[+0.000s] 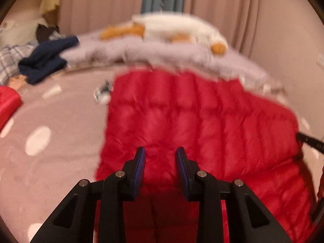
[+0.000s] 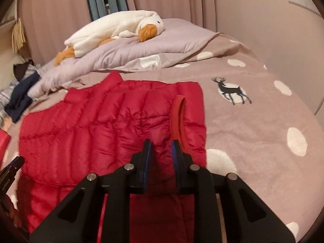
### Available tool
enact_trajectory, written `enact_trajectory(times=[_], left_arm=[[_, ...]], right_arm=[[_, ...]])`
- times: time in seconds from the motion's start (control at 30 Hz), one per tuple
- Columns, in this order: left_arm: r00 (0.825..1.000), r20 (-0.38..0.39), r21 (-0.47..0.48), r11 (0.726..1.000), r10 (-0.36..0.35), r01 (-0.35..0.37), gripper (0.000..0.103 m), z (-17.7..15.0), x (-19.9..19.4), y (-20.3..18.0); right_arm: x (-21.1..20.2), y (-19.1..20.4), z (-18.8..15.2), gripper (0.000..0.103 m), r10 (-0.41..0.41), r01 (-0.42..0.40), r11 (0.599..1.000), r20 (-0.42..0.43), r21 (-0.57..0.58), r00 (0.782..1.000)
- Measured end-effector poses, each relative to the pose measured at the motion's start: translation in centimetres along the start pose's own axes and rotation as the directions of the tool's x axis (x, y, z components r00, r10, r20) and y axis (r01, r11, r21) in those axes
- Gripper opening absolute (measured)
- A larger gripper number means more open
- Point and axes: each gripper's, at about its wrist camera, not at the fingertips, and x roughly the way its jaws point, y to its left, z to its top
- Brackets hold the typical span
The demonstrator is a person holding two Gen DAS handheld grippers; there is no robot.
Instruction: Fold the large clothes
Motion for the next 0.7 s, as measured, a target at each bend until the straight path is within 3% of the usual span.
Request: enact_trajectory(times=[0.1,0.27,0.4,0.7], left_arm=[[0.998,-0.055,-0.037,0.999,-0.041,0.039,0.032,-0.2,1.8,0.7],[0.98,-0.023,-0.161,0.969,-0.196,0.19,0.029,-0.4,1.4,3.2],[0.971,-0.006,-0.208,0.95,-0.238,0.231,0.024,-0.2,1.3,4.2],[0.99,-0.055,-0.13,0.984,-0.132,0.124,0.024,0.1,1.9,2.3]], right_arm=[[3.0,0.1,-1.3,0.02,-0.005,0.002,0.999,-0.076,-0.043,0.997],[3.8,0.2,-1.4,0.021,-0.002,-0.002,0.999,-0.081,-0.052,0.997],[3.9,-0.8,-1.3,0.022,0.046,-0.047,0.999,-0.083,-0.008,0.995],[4.2,0.5,-1.3,0.026,0.022,-0.027,0.998,-0.083,-0.061,0.996]])
